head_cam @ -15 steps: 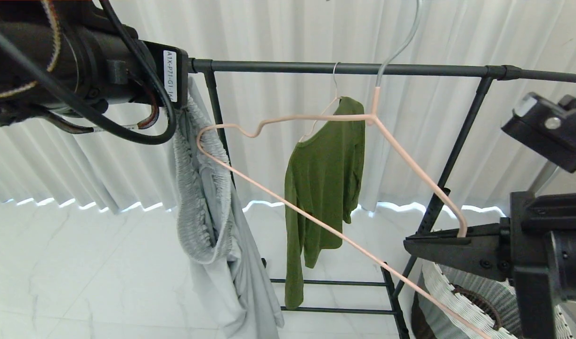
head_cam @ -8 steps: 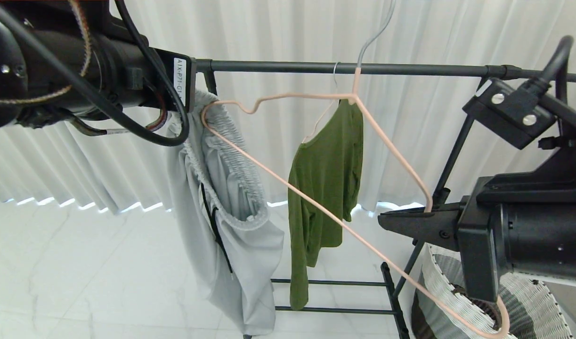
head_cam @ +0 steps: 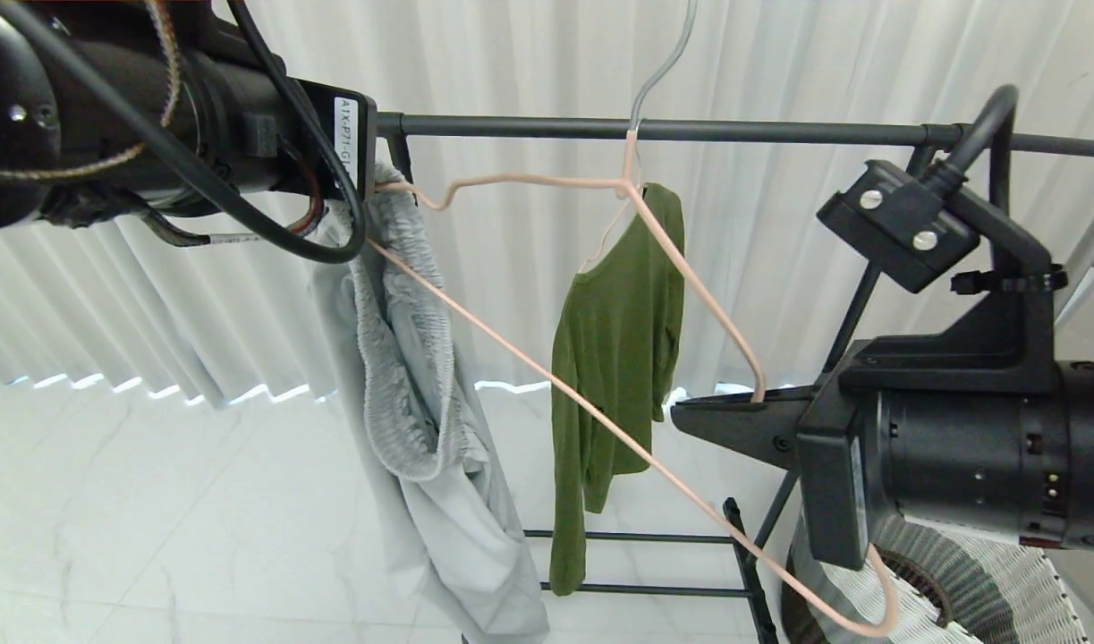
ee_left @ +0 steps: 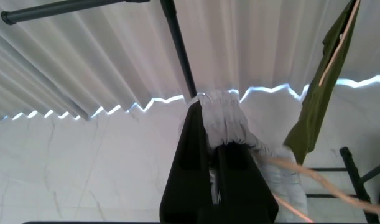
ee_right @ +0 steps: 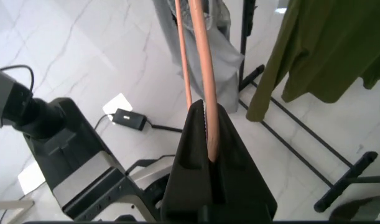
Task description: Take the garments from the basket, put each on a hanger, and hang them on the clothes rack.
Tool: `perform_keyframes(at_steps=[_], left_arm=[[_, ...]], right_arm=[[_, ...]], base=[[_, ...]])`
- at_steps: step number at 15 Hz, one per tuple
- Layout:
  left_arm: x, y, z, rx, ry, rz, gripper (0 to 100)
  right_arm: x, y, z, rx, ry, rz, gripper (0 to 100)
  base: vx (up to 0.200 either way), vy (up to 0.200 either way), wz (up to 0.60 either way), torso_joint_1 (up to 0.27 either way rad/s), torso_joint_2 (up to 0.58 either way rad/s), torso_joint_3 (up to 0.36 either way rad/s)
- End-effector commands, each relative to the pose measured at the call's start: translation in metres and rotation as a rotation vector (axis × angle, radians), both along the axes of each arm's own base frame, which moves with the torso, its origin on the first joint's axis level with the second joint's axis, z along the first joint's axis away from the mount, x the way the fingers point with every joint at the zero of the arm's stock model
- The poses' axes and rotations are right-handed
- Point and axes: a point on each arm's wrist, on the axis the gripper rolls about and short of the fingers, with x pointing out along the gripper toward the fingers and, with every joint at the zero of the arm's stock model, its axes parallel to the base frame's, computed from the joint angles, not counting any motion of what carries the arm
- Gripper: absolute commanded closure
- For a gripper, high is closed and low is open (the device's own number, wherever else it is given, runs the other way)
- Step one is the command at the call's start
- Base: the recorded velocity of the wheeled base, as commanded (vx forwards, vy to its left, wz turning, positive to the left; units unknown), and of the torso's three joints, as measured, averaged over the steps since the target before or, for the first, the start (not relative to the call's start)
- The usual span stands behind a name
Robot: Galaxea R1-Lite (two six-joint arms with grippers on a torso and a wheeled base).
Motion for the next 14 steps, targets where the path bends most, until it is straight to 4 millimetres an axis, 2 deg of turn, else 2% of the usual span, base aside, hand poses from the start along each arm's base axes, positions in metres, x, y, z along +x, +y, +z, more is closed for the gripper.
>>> perform_keyframes(at_steps=[1, 14], left_arm=[[-0.001, 0.0, 0.001, -0.002, -0.001, -0.002, 100], [-0.034, -0.033, 0.006, -0.021, -0.017, -0.187, 100]], right_arm=[[0.006, 0.009, -0.006, -0.016, 0.006, -0.001, 100], [0.024, 0.047, -0.028, -0.057, 0.03, 0.004, 100]], base=[[0.0, 0.0, 0.0, 0.0, 0.0, 0.0], [0.0, 0.0, 0.0, 0.0, 0.0, 0.0]])
